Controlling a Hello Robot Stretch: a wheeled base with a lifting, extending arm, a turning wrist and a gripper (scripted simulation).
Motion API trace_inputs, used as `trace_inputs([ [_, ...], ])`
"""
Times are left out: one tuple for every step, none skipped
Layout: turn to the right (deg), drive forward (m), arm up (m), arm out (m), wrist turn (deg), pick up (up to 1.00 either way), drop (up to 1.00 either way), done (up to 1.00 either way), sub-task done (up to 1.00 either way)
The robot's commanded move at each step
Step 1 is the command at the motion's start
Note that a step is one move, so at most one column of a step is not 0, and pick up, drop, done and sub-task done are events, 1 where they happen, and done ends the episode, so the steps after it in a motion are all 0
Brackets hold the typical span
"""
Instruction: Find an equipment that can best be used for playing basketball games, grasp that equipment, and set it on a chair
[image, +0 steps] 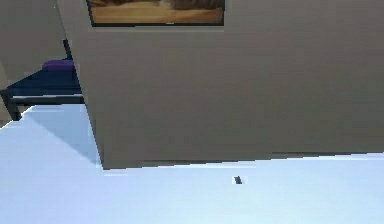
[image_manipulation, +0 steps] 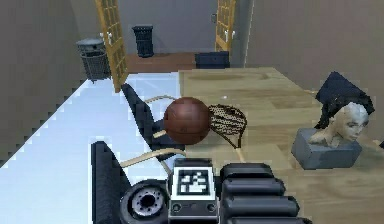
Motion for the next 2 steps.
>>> trace_inputs([
  [0.0, 0.0, 0.0, 0.4, 0.0, 0.0, 0.0, 0.0, 0.0],
  [0.0, 0.0, 0.0, 0.0, 45.0, 0.0, 0.0, 0.0, 0.0],
])
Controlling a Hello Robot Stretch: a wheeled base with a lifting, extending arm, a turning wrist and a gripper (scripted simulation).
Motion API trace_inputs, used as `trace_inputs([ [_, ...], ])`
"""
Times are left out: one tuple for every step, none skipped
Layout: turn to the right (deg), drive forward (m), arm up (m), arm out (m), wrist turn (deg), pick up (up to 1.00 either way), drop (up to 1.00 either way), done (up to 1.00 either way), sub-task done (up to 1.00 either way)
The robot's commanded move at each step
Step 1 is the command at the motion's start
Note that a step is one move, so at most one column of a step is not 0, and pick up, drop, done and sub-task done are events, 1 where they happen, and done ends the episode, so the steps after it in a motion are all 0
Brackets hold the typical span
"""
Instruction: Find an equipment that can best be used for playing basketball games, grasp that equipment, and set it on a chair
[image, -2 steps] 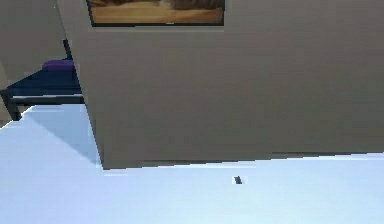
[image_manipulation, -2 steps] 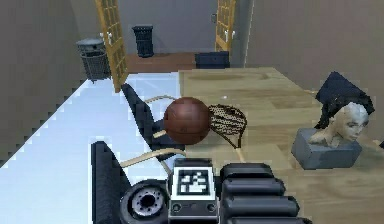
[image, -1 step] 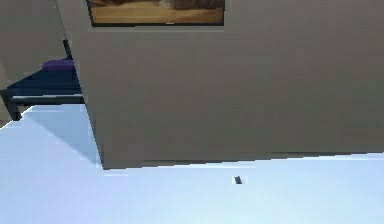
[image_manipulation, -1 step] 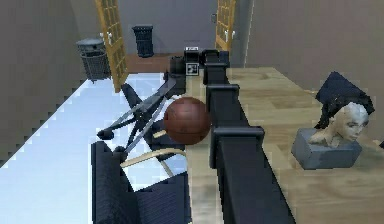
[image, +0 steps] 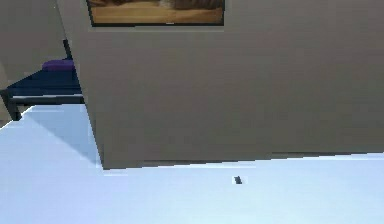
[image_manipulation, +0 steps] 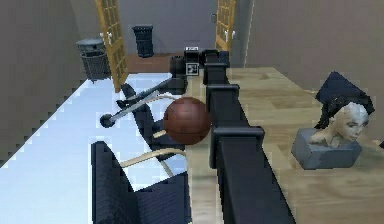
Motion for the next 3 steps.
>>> trace_inputs([
  [0.0, 0.0, 0.0, 0.0, 45.0, 0.0, 0.0, 0.0, 0.0],
  [0.0, 0.0, 0.0, 0.0, 39.0, 0.0, 0.0, 0.0, 0.0],
  [0.0, 0.0, -0.2, 0.0, 0.0, 0.0, 0.0, 0.0, 0.0],
])
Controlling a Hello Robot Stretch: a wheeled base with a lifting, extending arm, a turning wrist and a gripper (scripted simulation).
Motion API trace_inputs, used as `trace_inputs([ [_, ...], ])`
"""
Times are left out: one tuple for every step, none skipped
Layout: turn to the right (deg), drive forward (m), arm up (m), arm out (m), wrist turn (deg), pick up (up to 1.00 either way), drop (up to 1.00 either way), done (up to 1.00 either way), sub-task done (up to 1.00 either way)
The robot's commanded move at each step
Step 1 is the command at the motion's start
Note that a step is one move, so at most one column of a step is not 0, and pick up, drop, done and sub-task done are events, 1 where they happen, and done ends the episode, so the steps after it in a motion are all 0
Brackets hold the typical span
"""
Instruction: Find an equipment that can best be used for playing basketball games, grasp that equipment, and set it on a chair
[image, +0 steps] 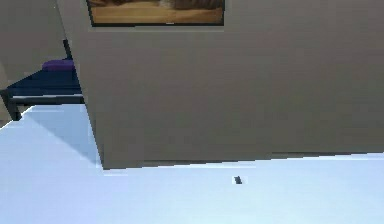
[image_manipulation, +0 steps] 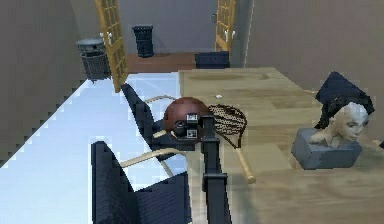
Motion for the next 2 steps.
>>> trace_inputs([
  [0.0, 0.0, 0.0, 0.0, 0.0, 1.0, 0.0, 0.0, 0.0],
  [0.0, 0.0, 0.1, 0.0, 0.0, 0.0, 0.0, 0.0, 0.0],
])
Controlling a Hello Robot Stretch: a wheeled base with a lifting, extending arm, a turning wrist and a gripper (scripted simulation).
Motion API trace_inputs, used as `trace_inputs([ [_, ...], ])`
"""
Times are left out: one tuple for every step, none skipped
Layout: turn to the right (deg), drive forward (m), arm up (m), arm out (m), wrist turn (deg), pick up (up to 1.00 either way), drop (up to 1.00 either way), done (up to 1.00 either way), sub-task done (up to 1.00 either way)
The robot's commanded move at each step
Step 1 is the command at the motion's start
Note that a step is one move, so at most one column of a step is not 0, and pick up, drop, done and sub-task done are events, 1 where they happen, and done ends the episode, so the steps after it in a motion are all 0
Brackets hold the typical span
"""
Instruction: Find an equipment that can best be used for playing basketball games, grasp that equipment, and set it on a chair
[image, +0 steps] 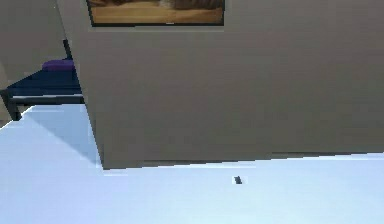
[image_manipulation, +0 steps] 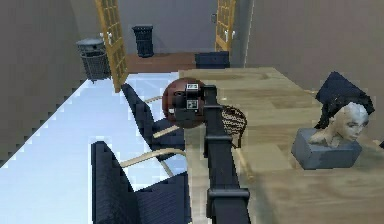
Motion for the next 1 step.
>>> trace_inputs([
  [0.0, 0.0, 0.1, 0.0, 0.0, 0.0, 0.0, 0.0, 0.0],
])
